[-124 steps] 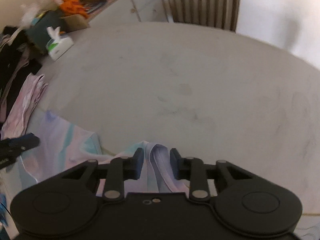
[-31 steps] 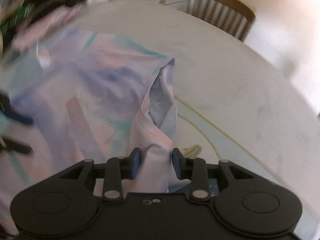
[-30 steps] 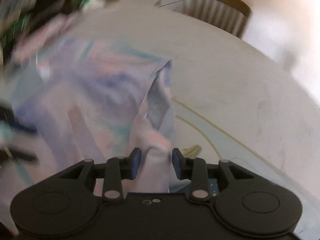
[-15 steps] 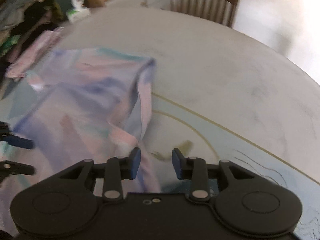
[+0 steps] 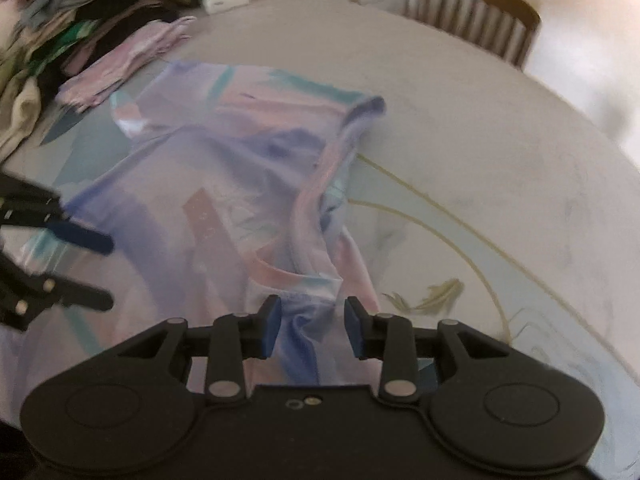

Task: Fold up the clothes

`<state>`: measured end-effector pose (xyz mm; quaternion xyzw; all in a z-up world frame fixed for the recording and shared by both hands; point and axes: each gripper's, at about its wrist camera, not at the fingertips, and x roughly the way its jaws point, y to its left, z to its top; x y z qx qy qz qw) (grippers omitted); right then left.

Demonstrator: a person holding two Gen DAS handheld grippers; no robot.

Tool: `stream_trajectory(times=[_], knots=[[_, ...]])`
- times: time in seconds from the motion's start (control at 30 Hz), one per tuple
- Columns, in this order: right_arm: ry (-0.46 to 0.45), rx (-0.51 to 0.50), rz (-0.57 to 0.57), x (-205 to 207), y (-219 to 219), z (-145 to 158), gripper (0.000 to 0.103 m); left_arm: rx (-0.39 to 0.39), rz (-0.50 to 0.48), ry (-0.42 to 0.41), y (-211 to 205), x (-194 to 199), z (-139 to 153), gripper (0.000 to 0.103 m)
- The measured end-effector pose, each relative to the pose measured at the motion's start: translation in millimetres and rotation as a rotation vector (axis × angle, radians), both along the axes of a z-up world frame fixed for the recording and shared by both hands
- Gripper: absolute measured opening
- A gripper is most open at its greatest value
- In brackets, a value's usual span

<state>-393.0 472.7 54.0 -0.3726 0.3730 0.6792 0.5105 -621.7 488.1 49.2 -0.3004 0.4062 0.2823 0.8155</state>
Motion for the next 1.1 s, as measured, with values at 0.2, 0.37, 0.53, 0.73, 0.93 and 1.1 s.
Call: stream_trajectory(times=[0.2,0.37,0.53,0.73,0.93,1.1], knots=[[-0.070,0.021,0.067,-15,-6,0,0.103,0.000,0.001,-0.001,-1,-1,1,0.051],[-0.143,0.054,0.003,14,2,10,0.103,0.002,0.006,-0.003,-2,-1,0,0.051],[-0.217,0.044,-0.144,75,21,16,0.103,0.009,-0.002,0.009,-3,1,0,0.051],[-0.207,0.001,-0.234,114,35,2,0.103,0.016,-0.007,0.019,-2,3,0,0.051],[-0.141,-0.011,-0.249,132,19,14,0.103,0.014,-0.005,0.027,-1,3,0,0.051],[-0.111,-0.052,-0.245,152,-23,28,0.103,0.018,-0.002,0.033,-2,1,1,0.051]])
